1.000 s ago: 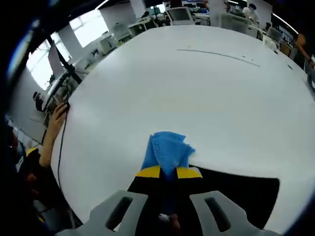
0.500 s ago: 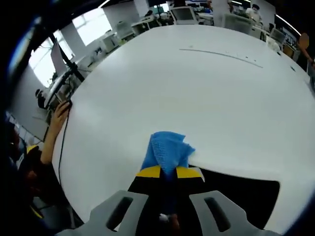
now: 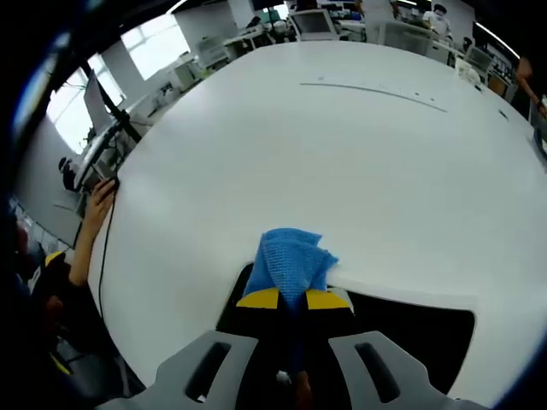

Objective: Wipe the mirror surface with the cleaning cloth until all visible marks leave the cleaned area.

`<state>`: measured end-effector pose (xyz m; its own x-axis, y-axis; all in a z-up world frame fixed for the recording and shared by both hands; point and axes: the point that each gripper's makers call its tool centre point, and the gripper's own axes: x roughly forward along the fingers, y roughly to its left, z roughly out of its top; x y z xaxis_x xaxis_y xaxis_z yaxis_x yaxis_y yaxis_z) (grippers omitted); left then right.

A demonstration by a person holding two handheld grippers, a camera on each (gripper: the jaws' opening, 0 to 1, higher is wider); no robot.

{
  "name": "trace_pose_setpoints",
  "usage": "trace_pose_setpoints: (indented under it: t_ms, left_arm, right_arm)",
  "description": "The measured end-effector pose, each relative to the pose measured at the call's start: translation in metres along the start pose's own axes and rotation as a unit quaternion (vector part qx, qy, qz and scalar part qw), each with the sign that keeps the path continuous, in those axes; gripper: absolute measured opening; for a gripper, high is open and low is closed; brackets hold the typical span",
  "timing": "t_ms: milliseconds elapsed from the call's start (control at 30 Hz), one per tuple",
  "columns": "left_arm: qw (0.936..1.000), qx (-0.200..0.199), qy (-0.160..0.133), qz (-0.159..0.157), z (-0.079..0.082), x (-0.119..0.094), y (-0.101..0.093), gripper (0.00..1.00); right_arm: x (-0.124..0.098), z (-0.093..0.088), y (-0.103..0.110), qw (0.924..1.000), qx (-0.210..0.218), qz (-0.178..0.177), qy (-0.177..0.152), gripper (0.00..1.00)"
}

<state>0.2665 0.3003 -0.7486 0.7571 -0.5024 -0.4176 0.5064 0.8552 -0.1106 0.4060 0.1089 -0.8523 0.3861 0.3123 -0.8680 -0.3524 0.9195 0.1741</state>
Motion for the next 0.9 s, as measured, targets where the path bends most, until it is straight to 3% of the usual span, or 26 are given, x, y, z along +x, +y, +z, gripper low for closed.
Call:
trace_pose_setpoints:
  t_ms: [433, 900]
  left_arm:
    - [0.9996, 0.025, 0.007, -0.01, 0.004, 0.007, 0.0, 0.99]
    - [0.9997, 0.008, 0.007, -0.021, 0.005, 0.009, -0.007, 0.99]
  right_arm:
    - [-0.002, -0.002, -0.019, 1.0, 0.002, -0.006, 0.004, 0.04]
    - [-0.008, -0.006, -0.024, 0.9999, 0.003, -0.009, 0.007, 0.04]
